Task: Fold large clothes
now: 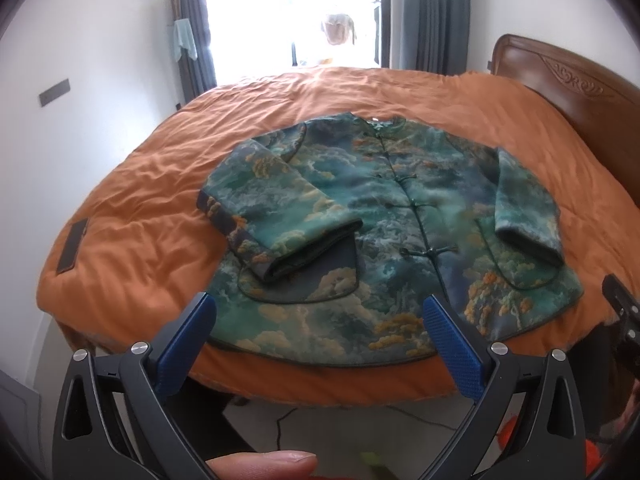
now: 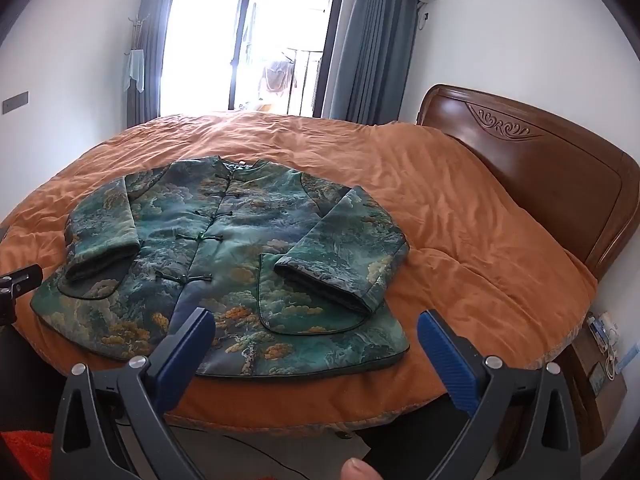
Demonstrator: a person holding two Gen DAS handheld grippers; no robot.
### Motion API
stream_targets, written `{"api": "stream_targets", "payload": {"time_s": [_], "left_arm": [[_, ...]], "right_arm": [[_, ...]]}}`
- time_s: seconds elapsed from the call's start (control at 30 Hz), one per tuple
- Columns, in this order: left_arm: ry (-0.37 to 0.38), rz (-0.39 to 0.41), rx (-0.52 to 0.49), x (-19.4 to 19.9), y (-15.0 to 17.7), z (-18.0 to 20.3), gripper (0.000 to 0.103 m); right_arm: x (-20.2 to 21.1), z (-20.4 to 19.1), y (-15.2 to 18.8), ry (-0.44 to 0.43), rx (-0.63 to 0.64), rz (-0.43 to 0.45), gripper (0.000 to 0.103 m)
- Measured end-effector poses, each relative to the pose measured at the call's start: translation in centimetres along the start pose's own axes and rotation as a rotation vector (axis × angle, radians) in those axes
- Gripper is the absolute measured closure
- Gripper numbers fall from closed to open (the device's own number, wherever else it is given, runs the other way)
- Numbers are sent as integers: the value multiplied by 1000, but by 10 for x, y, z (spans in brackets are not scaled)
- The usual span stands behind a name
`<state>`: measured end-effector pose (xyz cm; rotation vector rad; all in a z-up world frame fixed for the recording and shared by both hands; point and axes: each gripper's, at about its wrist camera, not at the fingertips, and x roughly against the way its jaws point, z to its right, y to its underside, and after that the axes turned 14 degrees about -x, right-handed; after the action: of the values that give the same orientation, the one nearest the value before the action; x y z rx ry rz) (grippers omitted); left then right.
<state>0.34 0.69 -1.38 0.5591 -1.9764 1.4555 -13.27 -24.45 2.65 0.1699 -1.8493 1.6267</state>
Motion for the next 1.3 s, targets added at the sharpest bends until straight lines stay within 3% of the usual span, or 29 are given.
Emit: {"api": "stream_targets", "payload": {"time_s": [0.47, 1.3], "left_arm": [[-4, 4, -7, 3, 1, -6, 0], [-8, -3, -16, 2, -1, -2, 0]], "right_arm": [[-9, 3, 4, -13, -34, -62, 0], [-7, 0, 2, -23, -36, -50, 0]]}}
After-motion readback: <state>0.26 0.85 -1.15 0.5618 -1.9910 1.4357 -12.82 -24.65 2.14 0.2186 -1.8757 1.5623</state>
